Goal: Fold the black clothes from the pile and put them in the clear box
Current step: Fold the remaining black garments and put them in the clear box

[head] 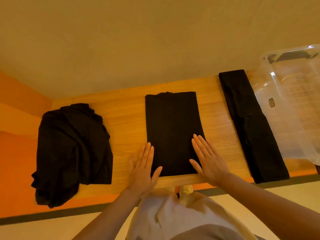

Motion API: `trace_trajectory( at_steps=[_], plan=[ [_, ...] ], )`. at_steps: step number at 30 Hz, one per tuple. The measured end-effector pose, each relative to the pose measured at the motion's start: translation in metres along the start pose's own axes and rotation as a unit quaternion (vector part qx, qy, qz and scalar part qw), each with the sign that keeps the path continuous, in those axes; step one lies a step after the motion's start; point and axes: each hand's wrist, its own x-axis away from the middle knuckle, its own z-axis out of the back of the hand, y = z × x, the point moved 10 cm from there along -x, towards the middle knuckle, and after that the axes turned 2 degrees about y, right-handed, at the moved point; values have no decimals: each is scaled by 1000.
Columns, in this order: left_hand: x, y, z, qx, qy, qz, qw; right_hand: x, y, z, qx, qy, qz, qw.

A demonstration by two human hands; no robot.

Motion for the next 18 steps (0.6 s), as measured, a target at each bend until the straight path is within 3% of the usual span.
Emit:
trace_trajectory(
  at_steps=[7, 11, 18],
  plan=[
    [-98, 35, 25, 37, 23, -1, 999, -85, -39, 15, -30, 13, -14, 999],
    [-124, 1, 13, 0, -34, 17, 999, -98, 16, 6, -11, -13, -84, 996],
    [-126, -65, 25, 5, -19, 31, 999, -94, 56, 12, 1, -24, -113, 993]
  ],
)
